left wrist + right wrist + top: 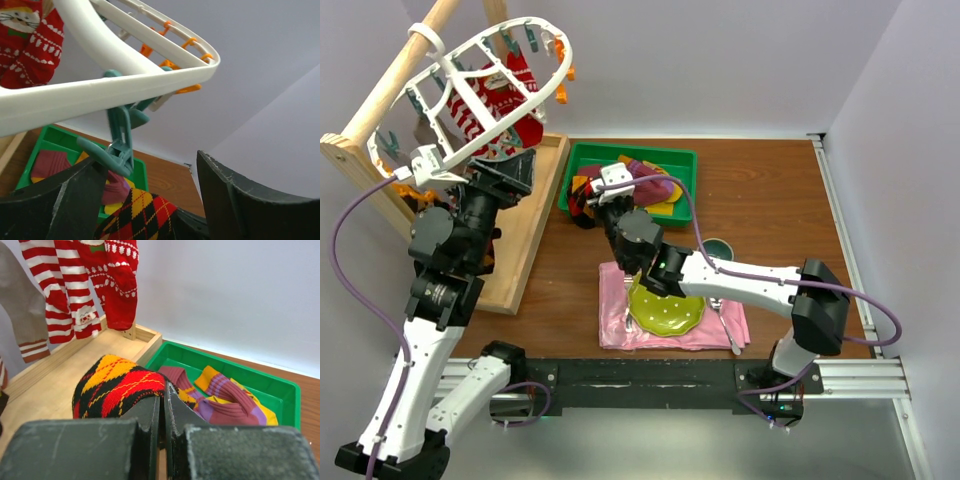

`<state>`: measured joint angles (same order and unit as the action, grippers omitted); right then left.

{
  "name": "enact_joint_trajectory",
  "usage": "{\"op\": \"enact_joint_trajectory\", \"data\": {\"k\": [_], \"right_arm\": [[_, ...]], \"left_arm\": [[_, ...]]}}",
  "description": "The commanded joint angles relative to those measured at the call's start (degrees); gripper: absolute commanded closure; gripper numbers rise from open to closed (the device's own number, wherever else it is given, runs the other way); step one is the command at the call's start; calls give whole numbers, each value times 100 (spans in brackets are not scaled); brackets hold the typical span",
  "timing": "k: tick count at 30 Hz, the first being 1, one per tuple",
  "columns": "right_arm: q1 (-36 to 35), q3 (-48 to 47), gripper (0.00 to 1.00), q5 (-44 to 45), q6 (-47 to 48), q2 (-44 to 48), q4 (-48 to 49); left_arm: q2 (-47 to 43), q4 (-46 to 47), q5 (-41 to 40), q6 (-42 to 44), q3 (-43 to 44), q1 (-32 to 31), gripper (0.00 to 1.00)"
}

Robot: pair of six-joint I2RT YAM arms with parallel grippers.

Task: Remove the socks clipped to the hanger
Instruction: Place the sock in the bin.

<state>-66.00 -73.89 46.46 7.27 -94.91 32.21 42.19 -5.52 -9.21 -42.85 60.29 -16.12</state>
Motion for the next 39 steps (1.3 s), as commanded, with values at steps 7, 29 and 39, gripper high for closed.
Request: {"op": "enact_joint_trajectory", "data": {"k": [7,29,39], "right_arm": [[728,-222,100,-1269,-1155,289,-1057],[2671,-3650,98,-3486,-2370,-3278,-2402],[2794,-2851,39,-3512,-2581,-3025,-2772]], "left_arm": [[-150,7,1711,260,-184,30,24],[315,-2,2503,717,-1230,-1051,25],[570,297,2732,734,-1389,-1069,25]]}}
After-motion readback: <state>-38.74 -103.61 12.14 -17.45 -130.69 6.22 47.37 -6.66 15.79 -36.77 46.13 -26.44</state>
